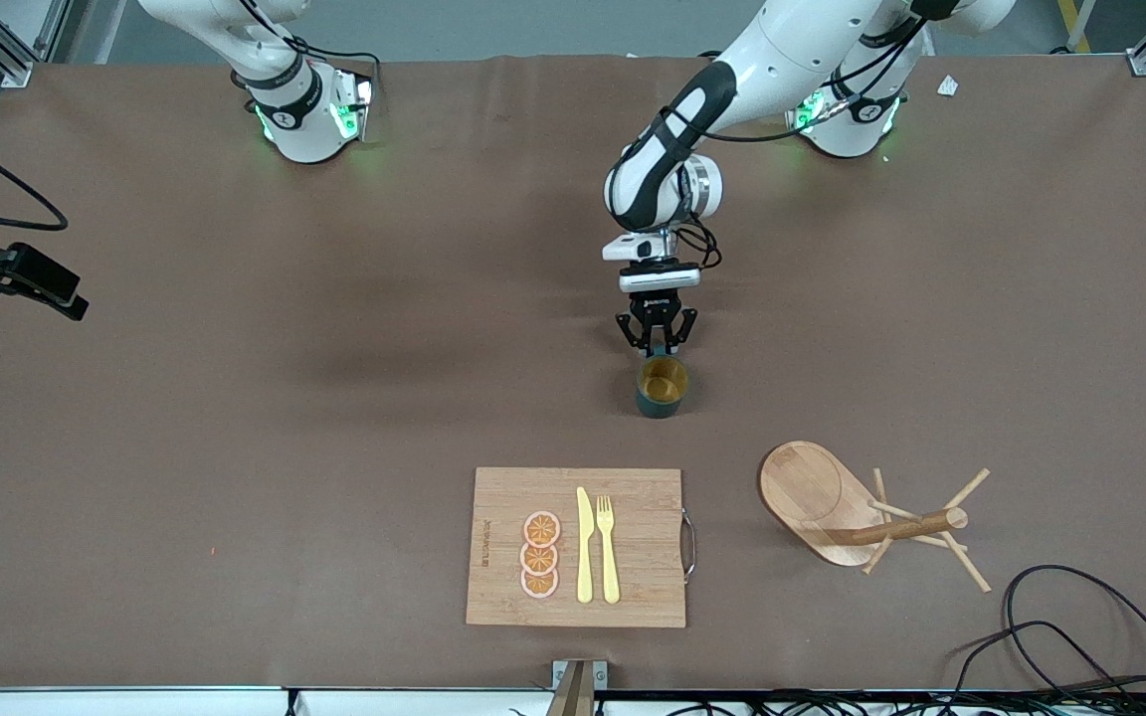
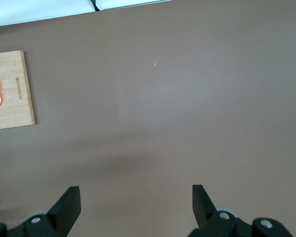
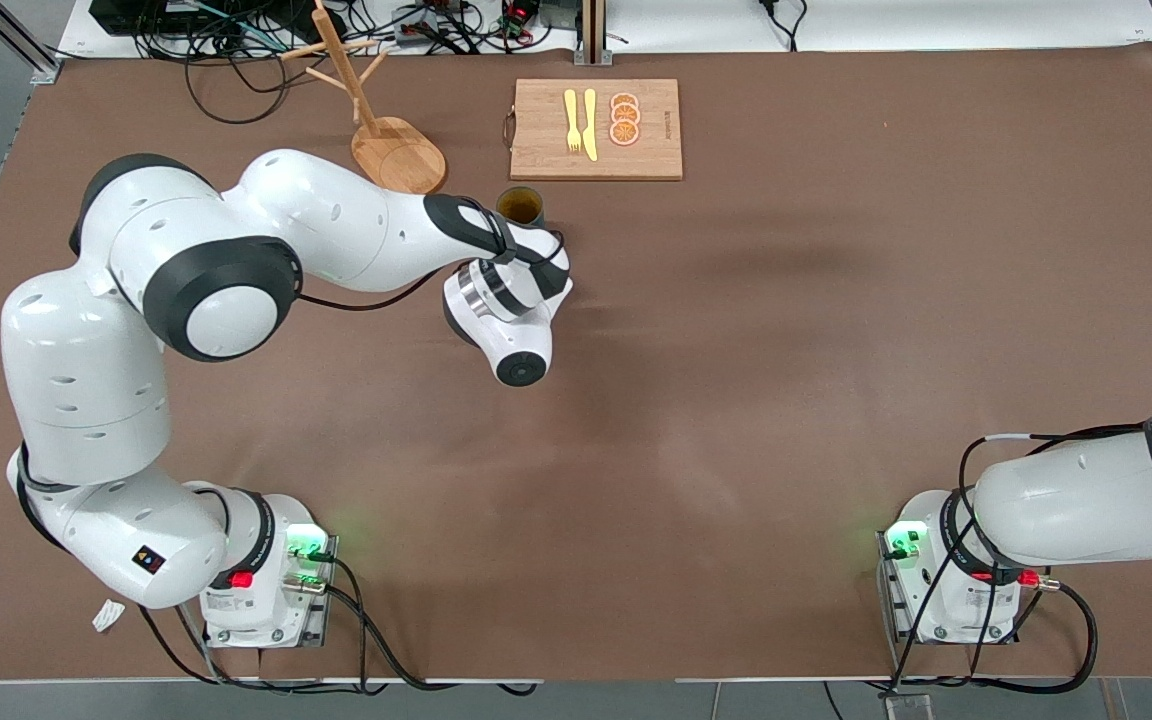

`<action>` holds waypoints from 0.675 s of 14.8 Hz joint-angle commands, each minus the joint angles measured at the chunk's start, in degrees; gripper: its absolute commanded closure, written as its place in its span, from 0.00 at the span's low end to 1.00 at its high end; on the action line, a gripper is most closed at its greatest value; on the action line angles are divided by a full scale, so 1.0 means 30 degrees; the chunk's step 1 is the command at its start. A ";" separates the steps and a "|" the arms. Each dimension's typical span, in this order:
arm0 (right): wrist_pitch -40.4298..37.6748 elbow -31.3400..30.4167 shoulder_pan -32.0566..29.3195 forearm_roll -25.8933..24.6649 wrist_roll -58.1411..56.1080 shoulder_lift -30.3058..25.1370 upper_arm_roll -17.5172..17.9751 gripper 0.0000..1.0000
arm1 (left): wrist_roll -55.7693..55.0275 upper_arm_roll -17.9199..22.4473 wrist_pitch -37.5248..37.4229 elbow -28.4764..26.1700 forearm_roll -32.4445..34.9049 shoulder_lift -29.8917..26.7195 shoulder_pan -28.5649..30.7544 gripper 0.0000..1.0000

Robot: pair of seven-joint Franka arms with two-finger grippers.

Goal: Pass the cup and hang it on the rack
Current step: 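Lower the left gripper and grasp the teal mug by its handle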

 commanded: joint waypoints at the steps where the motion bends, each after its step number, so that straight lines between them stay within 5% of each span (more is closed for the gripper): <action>1: 0.0081 -0.0212 0.0036 0.0099 0.0124 -0.0184 -0.0013 0.00 | -0.0063 -0.0038 0.0137 0.0366 0.0059 -0.0083 0.0079 0.91; 4: 0.0082 -0.0212 0.0064 0.0129 0.0124 -0.0184 -0.0013 0.00 | 0.0141 -0.0184 0.0166 0.1066 -0.0786 -0.0141 0.0079 0.99; 10: 0.0111 -0.0212 0.0035 0.0100 0.0124 -0.0184 -0.0013 0.00 | 0.5498 -0.1093 0.0225 0.4698 -0.8457 -0.0376 0.0050 1.00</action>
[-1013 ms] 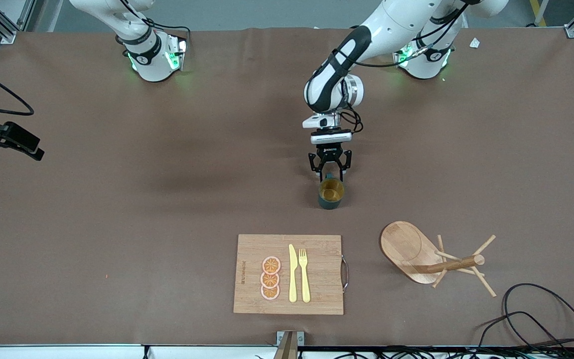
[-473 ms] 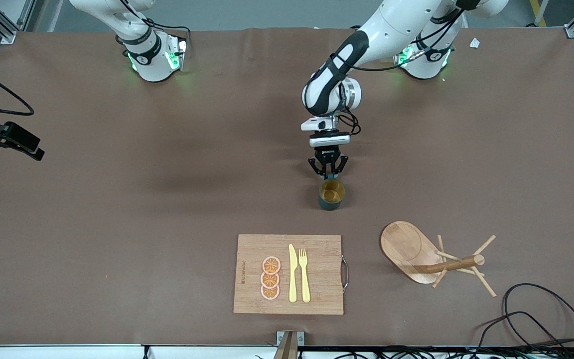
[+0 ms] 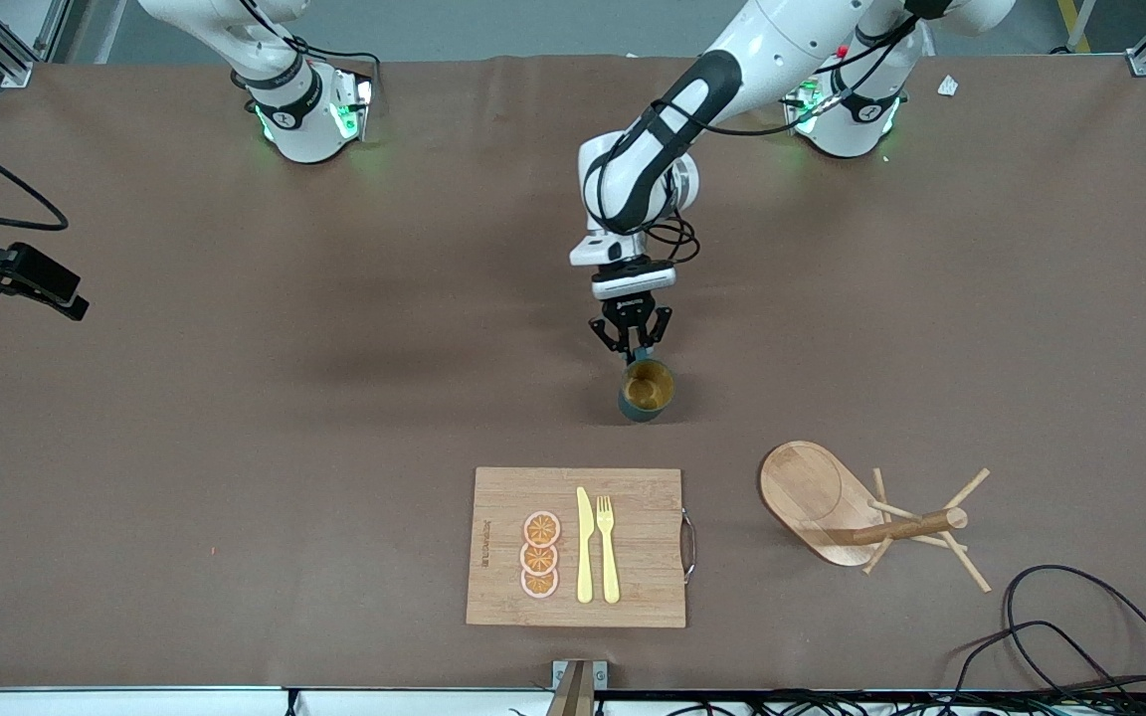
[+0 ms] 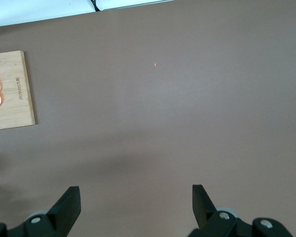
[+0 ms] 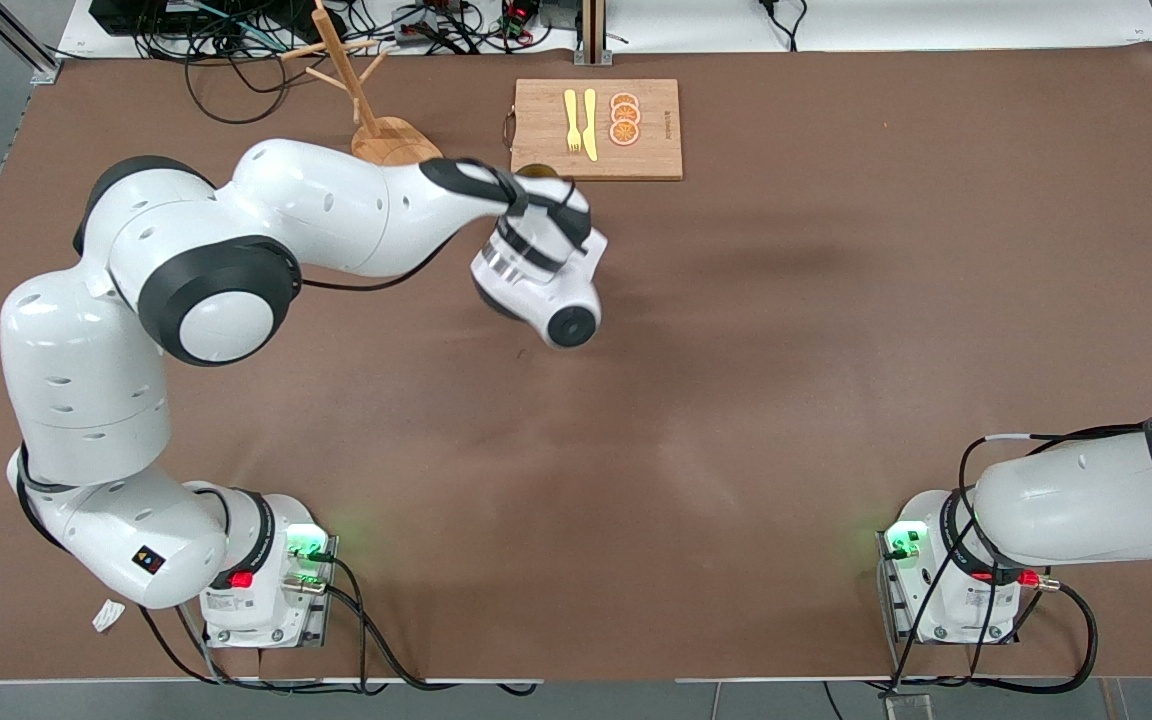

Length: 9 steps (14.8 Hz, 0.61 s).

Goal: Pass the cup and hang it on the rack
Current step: 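Lift the mug with the left gripper and carry it to the rack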

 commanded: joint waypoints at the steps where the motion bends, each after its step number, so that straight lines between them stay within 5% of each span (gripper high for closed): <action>1: 0.0092 -0.0212 0.0033 0.0099 0.0124 -0.0184 -0.0014 0.00 | 0.1941 -0.0083 0.0204 0.1529 -0.2741 -0.0402 0.0075 1.00; 6: 0.0092 -0.0212 0.0033 0.0099 0.0153 -0.0213 -0.0014 0.00 | 0.7676 0.0120 -0.0029 0.5657 -1.0821 -0.0637 0.0163 1.00; 9: 0.0121 -0.0212 0.0091 0.0099 0.0154 -0.0213 -0.0014 0.00 | 0.8567 0.0122 -0.0352 0.7096 -1.3144 -0.0783 0.0981 1.00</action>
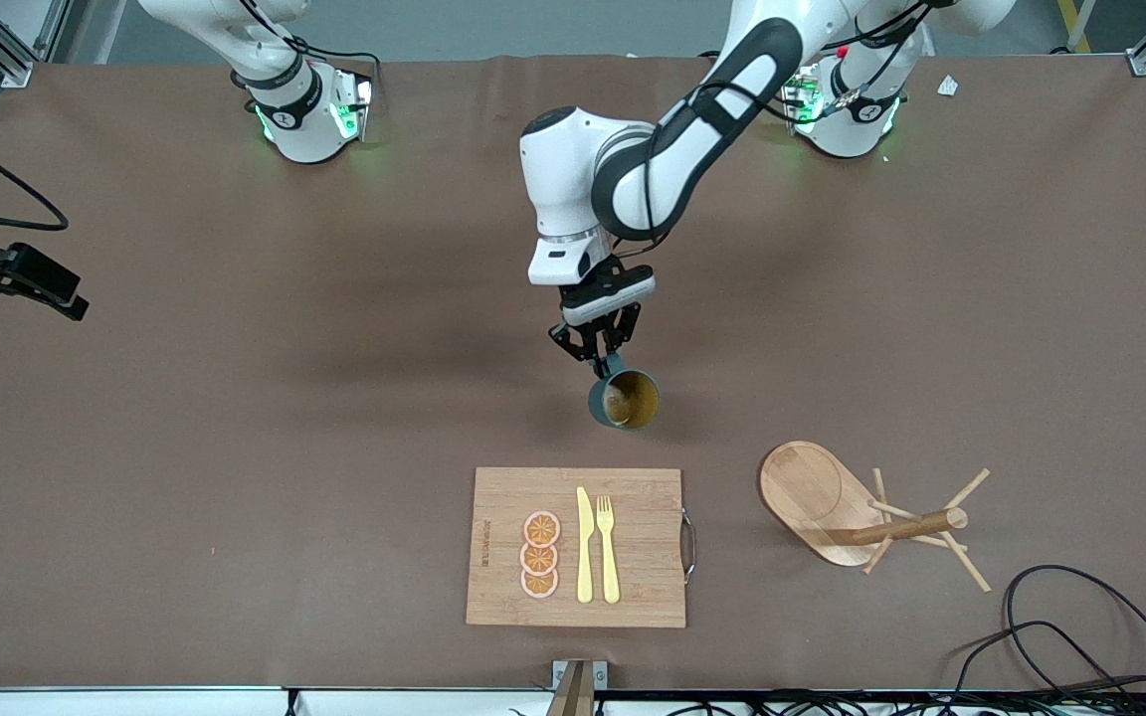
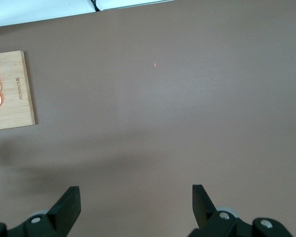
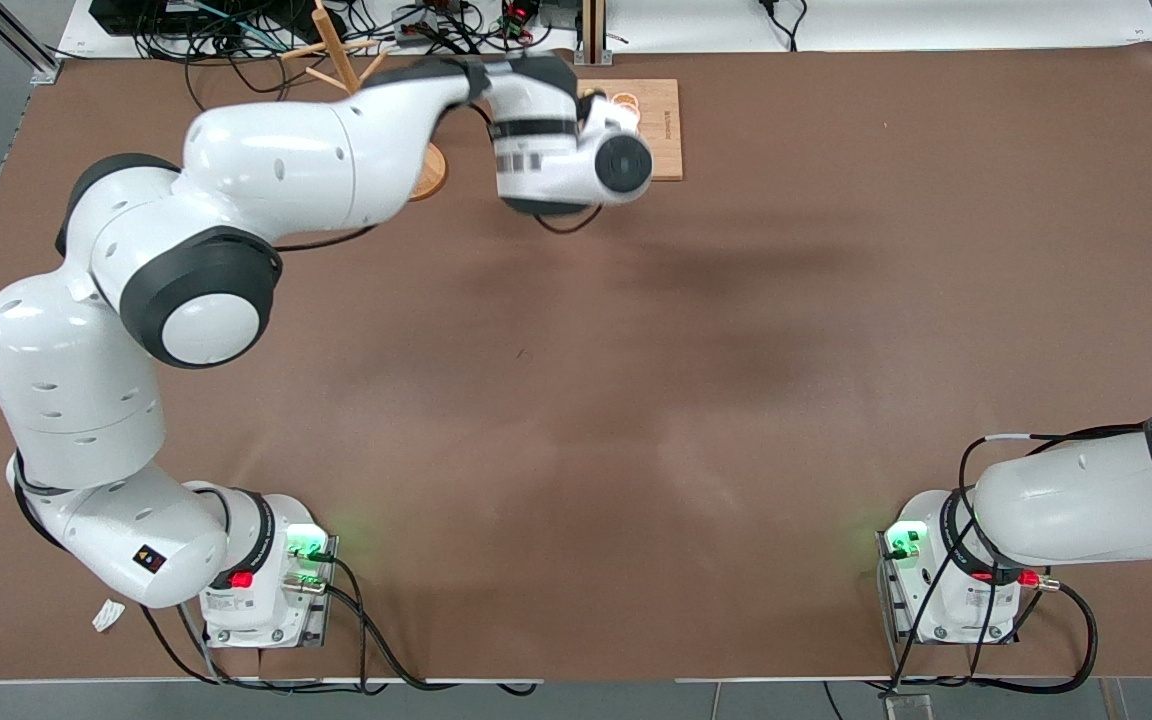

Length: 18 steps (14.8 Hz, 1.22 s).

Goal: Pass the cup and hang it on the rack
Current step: 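Lift the mug with the left gripper and carry it to the rack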

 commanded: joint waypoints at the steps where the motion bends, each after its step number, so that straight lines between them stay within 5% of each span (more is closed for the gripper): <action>1: 0.0114 -0.0212 0.0118 0.0099 0.0154 -0.0213 -0.0016 0.00 | 0.0970 -0.0014 -0.0265 0.1197 -0.1964 -0.0025 0.0674 1.00; 7: 0.0056 -0.0183 0.0059 0.0099 0.0125 -0.0213 -0.0016 0.00 | 0.2731 -0.0043 -0.2489 0.3658 -0.5860 -0.0170 0.1436 1.00; 18: 0.0085 -0.0183 0.0060 0.0128 0.0154 -0.0213 -0.0016 0.00 | 0.5483 -0.0306 -0.2755 0.5329 -1.6143 -0.2866 0.6853 1.00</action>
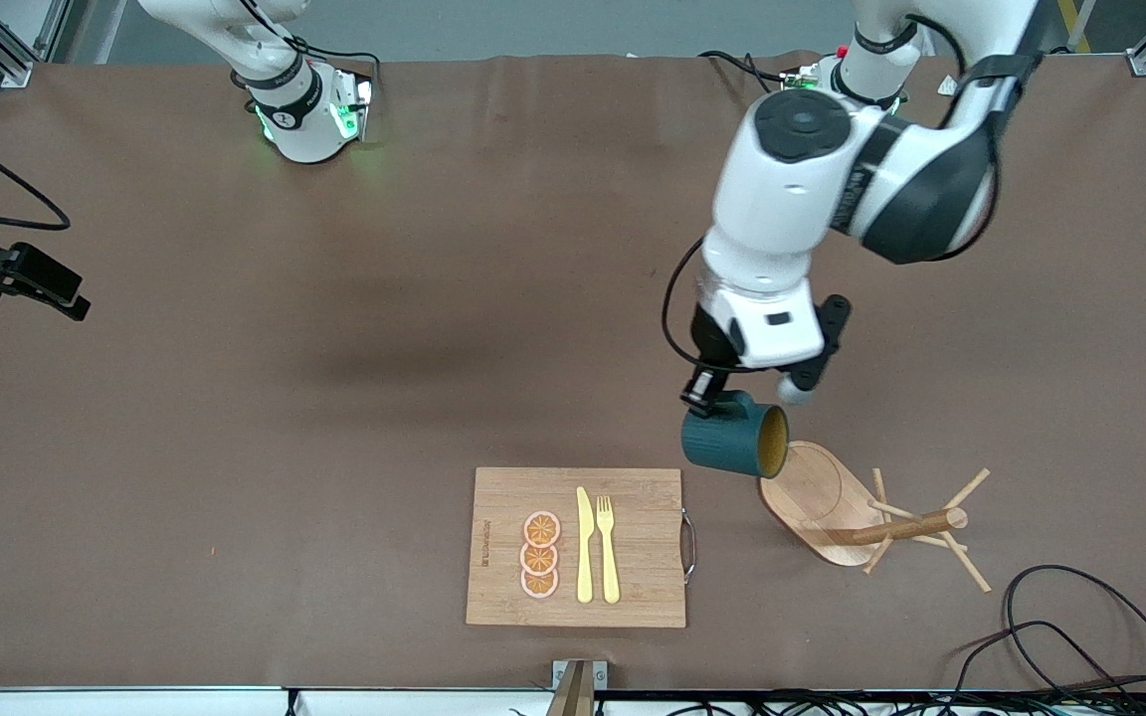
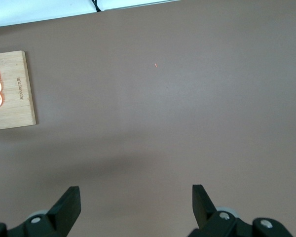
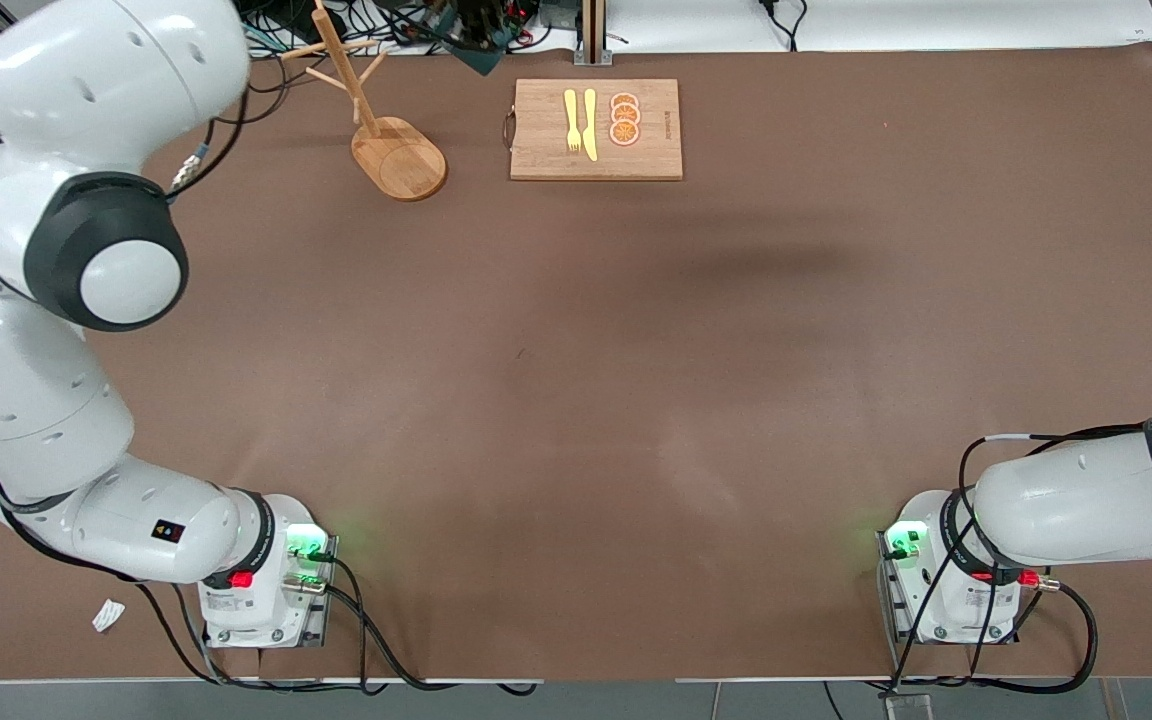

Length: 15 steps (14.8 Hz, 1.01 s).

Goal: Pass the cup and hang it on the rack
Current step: 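Lift the mug with the left gripper and carry it to the rack, then hook the mug handle onto a rack peg with the left gripper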

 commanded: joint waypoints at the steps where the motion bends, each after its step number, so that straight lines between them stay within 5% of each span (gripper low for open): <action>1: 0.0057 -0.0187 0.0000 0.0128 0.0154 -0.0213 -0.0012 0.00 | 0.0428 -0.0240 -0.0361 0.0837 -0.2312 -0.0186 0.1116 1.00; 9: 0.0086 -0.0186 -0.0087 0.0246 0.0154 -0.0213 -0.0041 0.00 | 0.4114 -0.0211 -0.0361 0.0901 -0.9545 -0.0743 0.4456 1.00; 15: 0.0086 -0.0157 -0.0058 0.0246 0.0154 -0.0242 -0.0041 0.00 | 0.8071 -0.0122 -0.0361 0.0783 -1.4476 0.0601 0.6743 1.00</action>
